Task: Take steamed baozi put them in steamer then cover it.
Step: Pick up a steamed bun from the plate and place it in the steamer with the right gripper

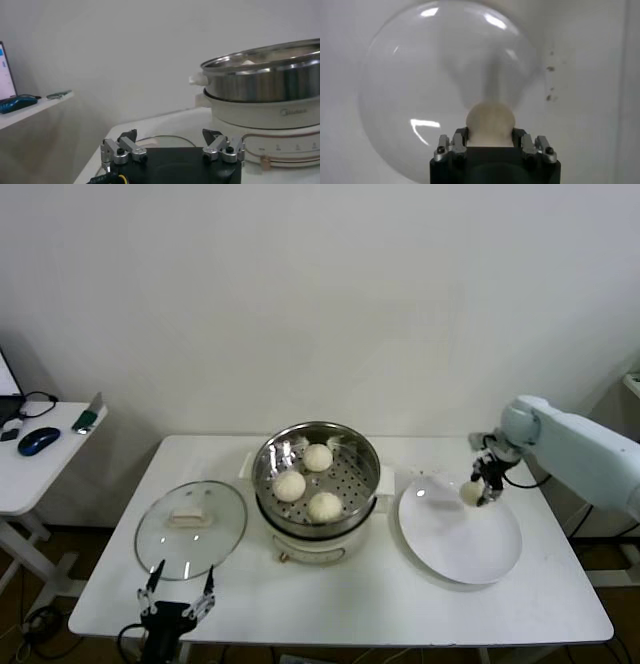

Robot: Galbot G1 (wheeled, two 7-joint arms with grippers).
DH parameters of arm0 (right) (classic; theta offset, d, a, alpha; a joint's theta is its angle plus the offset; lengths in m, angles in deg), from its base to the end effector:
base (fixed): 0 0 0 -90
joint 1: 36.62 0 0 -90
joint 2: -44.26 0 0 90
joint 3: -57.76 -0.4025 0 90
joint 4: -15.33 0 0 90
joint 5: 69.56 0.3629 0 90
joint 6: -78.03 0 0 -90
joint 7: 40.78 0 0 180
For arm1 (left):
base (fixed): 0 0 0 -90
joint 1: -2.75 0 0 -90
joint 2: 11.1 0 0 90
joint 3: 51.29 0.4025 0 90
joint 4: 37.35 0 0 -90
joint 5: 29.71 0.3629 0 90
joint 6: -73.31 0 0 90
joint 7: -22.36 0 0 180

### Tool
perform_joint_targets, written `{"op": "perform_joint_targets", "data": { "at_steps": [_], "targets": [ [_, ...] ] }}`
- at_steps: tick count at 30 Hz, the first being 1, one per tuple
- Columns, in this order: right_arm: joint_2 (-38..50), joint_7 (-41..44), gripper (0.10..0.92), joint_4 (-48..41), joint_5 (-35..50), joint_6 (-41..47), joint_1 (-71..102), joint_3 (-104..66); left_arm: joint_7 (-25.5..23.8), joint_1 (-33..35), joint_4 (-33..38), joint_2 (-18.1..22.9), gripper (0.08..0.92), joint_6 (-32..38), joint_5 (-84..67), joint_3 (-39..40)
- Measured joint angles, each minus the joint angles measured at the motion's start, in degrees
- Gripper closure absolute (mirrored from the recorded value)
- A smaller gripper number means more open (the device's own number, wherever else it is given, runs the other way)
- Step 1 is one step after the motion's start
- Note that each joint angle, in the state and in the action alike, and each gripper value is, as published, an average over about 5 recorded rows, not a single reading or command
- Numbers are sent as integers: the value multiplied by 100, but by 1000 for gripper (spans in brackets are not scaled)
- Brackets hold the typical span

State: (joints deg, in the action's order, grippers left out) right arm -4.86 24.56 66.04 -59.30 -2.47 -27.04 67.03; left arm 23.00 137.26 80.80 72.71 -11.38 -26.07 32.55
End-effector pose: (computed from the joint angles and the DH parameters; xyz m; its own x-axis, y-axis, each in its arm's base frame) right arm 0.6428 -0.2042 -0.1544 -0.1275 -0.0488 0.9906 -0.9917 0.0243 -0.1264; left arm 0.0683 0.0591 -0.3844 -0.9826 -0.0347 0.1824 0.0052 0.9769 0.2137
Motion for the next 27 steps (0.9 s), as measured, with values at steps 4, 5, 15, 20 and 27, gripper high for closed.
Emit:
{"op": "perform_joint_targets", "data": {
  "at_steps": [4, 5, 15, 20, 27],
  "targets": [
    [-308, -43, 440, 32, 752, 144, -727, 604, 3, 38, 33, -5, 177, 24, 27, 70],
    [-402, -54, 440, 44, 947, 179, -905, 758, 6, 49, 42, -7, 177, 27, 35, 90],
    [-1444, -236, 440, 291, 2765, 540, -2237, 2022, 25, 97, 149, -77, 177, 37, 113, 328],
    [-1870, -388, 440, 471, 3398, 717, -2521, 2415, 35, 67, 204, -150, 177, 3, 165, 469],
    [-2393, -597, 440, 637, 3952, 881, -2651, 2823, 40, 58, 229, -261, 177, -19, 207, 596]
  ]
}}
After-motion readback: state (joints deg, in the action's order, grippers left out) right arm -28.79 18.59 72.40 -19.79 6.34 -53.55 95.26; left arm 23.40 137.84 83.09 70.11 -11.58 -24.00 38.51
